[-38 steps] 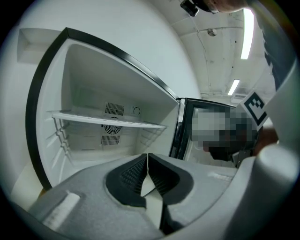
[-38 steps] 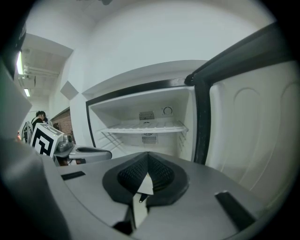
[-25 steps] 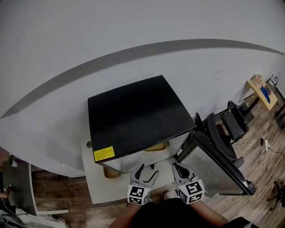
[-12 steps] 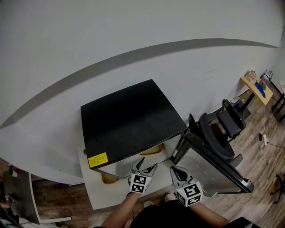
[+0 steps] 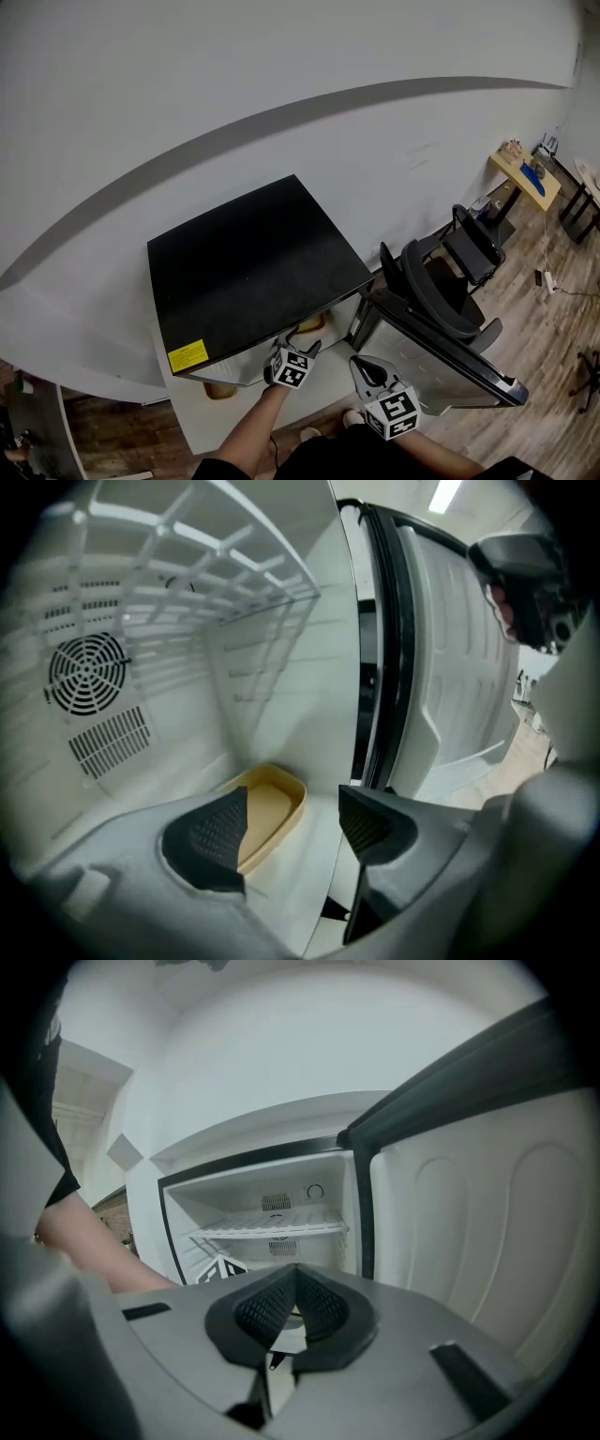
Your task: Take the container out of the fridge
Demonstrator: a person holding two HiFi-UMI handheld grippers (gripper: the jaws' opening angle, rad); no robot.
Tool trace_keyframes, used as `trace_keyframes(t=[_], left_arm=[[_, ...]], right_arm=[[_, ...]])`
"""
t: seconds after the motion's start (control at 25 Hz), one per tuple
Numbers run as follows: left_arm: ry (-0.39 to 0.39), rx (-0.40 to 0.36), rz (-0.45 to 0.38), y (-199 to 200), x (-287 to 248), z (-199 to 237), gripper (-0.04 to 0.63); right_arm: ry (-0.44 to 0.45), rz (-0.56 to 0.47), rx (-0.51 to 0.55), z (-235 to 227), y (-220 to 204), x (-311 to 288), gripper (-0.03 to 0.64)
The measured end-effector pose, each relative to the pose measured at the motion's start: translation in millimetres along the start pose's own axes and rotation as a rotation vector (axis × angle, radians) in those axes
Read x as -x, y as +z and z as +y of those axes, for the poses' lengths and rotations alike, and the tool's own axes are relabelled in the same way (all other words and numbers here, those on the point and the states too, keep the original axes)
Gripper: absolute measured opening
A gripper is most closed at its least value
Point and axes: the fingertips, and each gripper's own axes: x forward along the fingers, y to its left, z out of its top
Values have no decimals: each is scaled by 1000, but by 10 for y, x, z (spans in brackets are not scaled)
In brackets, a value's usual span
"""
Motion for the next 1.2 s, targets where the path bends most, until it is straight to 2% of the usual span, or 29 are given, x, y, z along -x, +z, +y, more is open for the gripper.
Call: trace_keyframes(t=[0.12, 0.24, 0.48, 0.76, 0.84, 0.92, 1.04, 1.2], left_arm=[[-6, -97, 61, -200, -184, 83, 302], [-23, -129, 113, -334, -295, 141, 302], [-108, -282, 180, -429, -521, 39, 302], [-118, -265, 230, -589, -658, 47, 294], [-100, -302, 273, -646, -667, 87, 238], [-76, -342, 314, -690, -675, 142, 61], [-72, -343, 335, -702, -694, 178, 44], [-99, -336, 307, -652, -639, 118, 32]], right_arm=[[-6, 6, 2, -27, -9, 4, -5], [-10, 17, -10, -39, -42, 20, -5], [-38, 43, -20, -150, -141, 51, -5], [-50, 56, -16, -172, -189, 102, -5], [-53, 62, -19, -171, -209, 132, -5], [-56, 69, -17, -178, -231, 164, -5], [-64, 72, -15, -195, -246, 203, -5], [-67, 67, -15, -180, -242, 235, -3]])
